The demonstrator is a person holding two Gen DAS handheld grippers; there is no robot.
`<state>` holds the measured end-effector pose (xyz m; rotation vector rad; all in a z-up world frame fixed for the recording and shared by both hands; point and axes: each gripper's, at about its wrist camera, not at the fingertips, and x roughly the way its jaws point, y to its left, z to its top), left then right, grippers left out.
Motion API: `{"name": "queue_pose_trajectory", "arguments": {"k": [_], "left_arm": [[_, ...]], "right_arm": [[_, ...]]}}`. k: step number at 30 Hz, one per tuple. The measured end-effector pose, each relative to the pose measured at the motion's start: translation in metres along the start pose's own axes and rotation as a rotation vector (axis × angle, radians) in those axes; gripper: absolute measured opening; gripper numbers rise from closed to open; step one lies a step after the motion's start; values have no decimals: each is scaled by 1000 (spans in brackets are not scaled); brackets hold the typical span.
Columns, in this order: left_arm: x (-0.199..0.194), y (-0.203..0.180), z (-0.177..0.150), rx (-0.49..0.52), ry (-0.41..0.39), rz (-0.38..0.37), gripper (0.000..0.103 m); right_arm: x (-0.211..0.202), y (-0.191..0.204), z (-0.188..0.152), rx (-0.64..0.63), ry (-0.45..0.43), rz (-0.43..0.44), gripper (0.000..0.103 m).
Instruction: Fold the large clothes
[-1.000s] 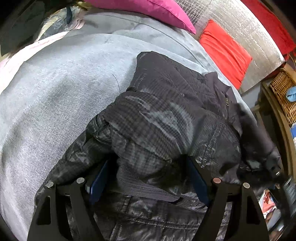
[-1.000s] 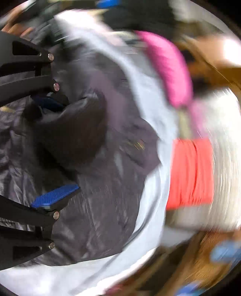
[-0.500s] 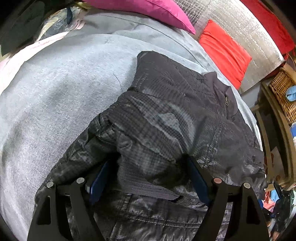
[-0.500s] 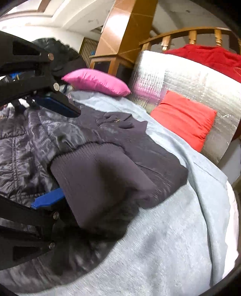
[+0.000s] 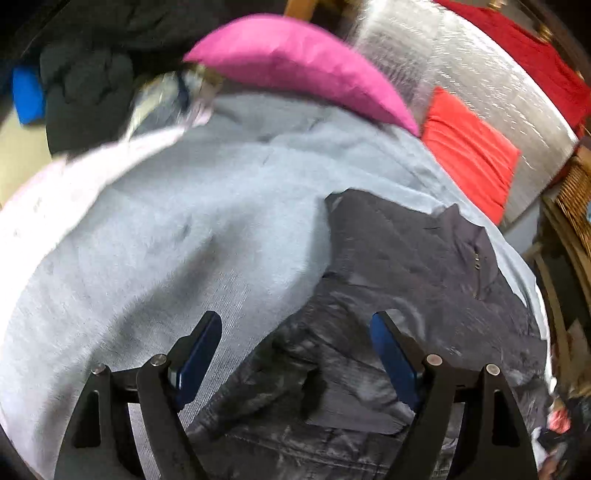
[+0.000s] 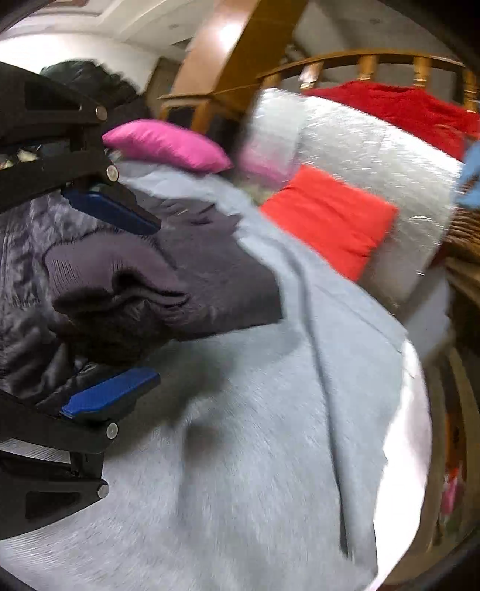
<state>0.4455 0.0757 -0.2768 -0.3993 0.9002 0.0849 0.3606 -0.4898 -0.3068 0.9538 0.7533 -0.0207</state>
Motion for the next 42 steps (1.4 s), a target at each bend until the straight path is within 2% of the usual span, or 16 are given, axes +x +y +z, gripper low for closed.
{"name": "queue_pose_trajectory", "arguments": {"k": [4,9,10,13,15,18,20,22,26,27,29,31,35,37,39,42], "left_arm": [[25,13,-1,-65,99,-71,83],[36,2,-7,-49,133,-125,82],[35,0,-9,-42,125,-121,76],[29,-2,-10,-30,90,-117,58],[25,-7,-8,-11,67,-99,54],[31,-9,-8,17,88,-65,57],[40,-9,-9,15,119,-52,70],[42,-12,-8,32,121,-43,73],[36,-13,-9,45,103,-26,77],[33,-15,-9,56,90,-25,77],[28,-20,-10,98,62,4,77],[26,-27,-13,150,30,45,77],[23,-43,-17,248,-19,99,77],[22,-48,-18,276,-35,112,77],[21,-51,-20,303,-49,133,77],[20,-57,-22,351,-75,163,77]], "right_arm": [[34,6,-3,-79,64,-57,78],[48,17,-9,-186,78,-67,78],[48,20,-11,-208,69,-78,75],[44,31,-16,-256,54,-87,46],[30,42,-20,-304,5,-93,38],[16,56,-23,-351,-71,-85,35],[29,48,-21,-333,-42,-144,35],[43,35,-19,-287,4,-175,35],[33,29,-9,-186,32,-85,43],[30,28,-9,-178,33,-76,64],[25,30,-9,-165,21,-40,78],[24,32,-10,-178,22,-22,79],[44,35,-15,-228,56,-73,80],[49,38,-20,-267,46,-106,75],[45,44,-23,-332,17,-154,46],[31,55,-24,-388,-60,-169,33]]}}
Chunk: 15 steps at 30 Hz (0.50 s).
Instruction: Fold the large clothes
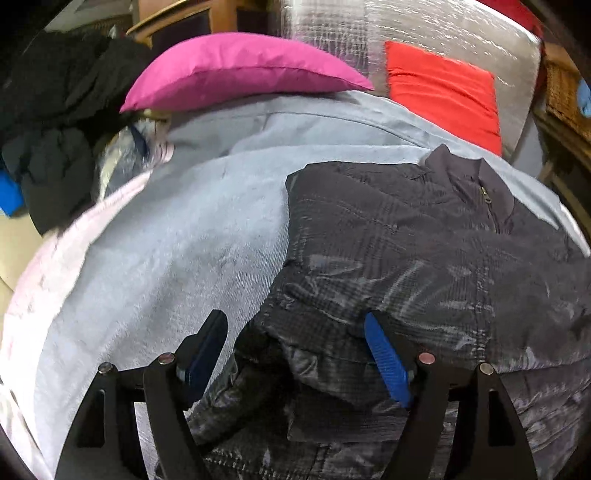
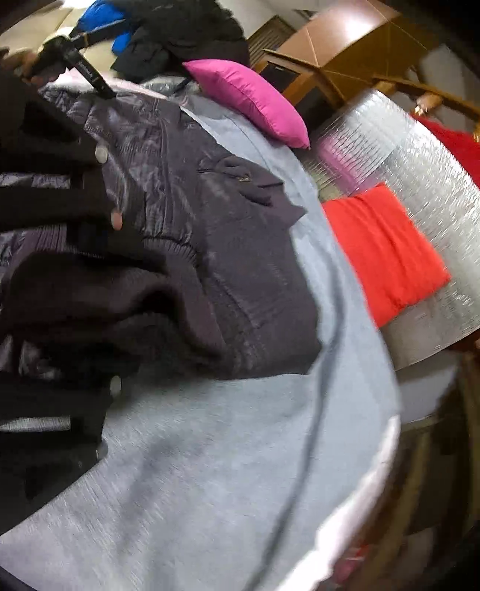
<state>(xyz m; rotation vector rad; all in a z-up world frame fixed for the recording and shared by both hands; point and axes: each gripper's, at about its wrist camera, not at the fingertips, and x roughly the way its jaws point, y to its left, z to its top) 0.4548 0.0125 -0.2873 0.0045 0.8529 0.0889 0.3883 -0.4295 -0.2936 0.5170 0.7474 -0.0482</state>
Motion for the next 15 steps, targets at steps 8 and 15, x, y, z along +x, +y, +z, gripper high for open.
{"name": "queue_pose_trajectory", "arguments": {"k": [8,15], "left_arm": [[-2,-8,-1,63,-36,41,77],[-4,-7,-1,66,-44,66,77]], "right_arm": [[16,-8,2,-6,36,-82,31],[13,-29,8,126,81,17,71]]}}
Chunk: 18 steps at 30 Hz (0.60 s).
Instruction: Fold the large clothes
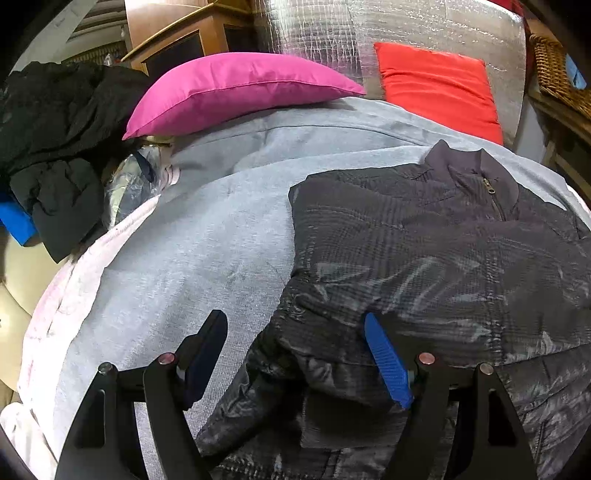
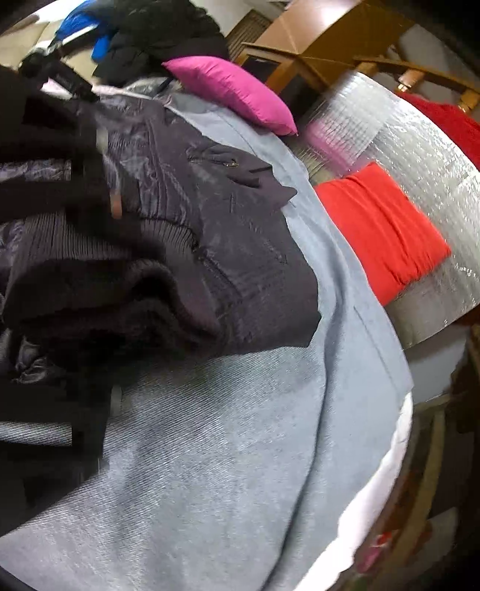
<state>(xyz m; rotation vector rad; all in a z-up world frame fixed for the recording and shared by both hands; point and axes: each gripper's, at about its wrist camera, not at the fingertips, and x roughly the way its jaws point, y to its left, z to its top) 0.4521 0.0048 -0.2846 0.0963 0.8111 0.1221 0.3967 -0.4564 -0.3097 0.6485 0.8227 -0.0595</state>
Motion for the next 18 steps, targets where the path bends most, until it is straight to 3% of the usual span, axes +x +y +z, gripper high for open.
{"name": "queue_pose_trajectory", "arguments": {"k": [8,18], "left_arm": [[-2,0,1,4,-12,14,77],[-6,-1,0,10,-21,19,77]], "right_arm": [[-11,5,-1,-18,-21,54,71],[-7,8,-2,-35,-14,47,71]]}}
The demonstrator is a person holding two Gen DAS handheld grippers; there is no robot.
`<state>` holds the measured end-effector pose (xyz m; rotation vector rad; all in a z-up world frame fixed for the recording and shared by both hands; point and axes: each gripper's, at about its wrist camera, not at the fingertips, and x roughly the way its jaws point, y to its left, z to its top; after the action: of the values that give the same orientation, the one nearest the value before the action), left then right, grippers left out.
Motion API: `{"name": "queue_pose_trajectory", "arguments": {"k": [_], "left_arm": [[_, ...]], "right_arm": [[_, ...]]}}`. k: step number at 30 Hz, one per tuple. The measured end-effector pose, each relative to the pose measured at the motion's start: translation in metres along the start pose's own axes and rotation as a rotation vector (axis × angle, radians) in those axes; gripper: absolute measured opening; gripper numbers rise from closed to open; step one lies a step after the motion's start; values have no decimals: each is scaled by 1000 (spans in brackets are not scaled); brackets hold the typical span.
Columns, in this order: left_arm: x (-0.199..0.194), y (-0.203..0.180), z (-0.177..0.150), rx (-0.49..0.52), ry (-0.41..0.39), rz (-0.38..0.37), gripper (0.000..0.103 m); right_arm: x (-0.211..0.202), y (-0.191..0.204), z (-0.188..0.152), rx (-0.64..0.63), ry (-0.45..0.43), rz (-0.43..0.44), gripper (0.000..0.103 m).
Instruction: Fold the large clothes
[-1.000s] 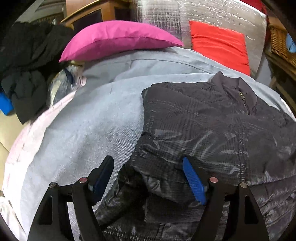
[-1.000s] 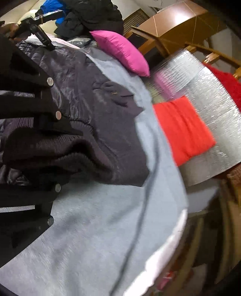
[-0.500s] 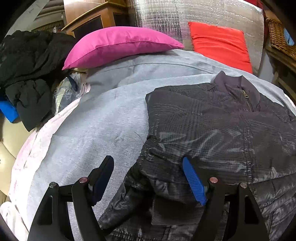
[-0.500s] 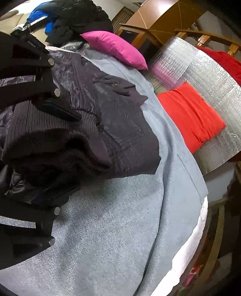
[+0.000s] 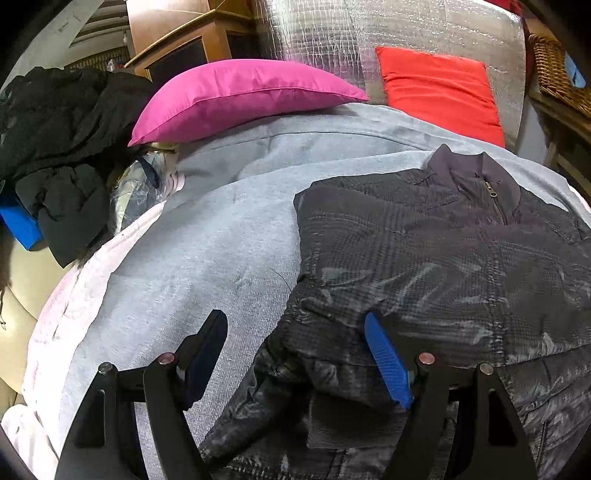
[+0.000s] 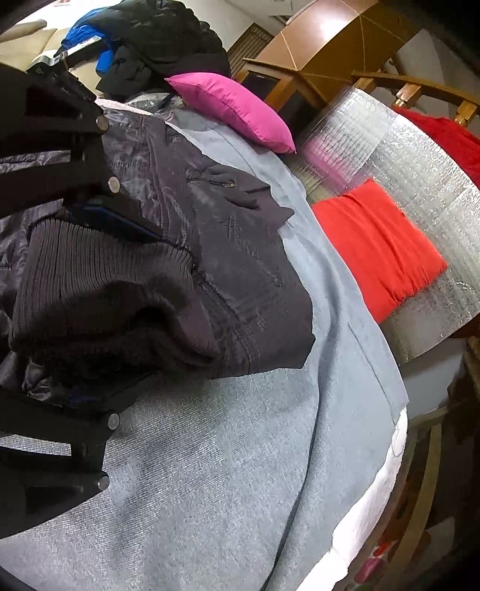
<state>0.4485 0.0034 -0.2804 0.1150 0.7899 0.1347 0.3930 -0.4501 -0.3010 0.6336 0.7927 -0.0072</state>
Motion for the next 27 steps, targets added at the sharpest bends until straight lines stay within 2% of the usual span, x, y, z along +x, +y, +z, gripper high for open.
{"name": "queue_pose_trajectory", "arguments": {"k": [13,15,19,21,23,24,26,27], "left_arm": [[2,-2,1,4,19,-11,77],[4,2,2,-23,45,-66,77],[6,24,8,-175,73,-298,78],[6,31,9,-220,62,-341,78],[13,32,8,-229,77,-362,77],[19,31,7,-226,92,-356,75],[28,25,4,-196,126,-314,55],[30,22,3,-184,132,-301,52]], "right_arm": [[13,0,-3,-4,40,-9,71],[15,0,-4,-7,43,-13,71],[12,5,-7,-37,9,-35,66],[9,11,-8,-64,-16,-64,53],[7,13,-8,-75,-40,-85,47],[7,13,-7,-72,-41,-83,46],[10,9,-7,-62,-36,-83,46],[11,8,-7,-60,-35,-85,46]]}}
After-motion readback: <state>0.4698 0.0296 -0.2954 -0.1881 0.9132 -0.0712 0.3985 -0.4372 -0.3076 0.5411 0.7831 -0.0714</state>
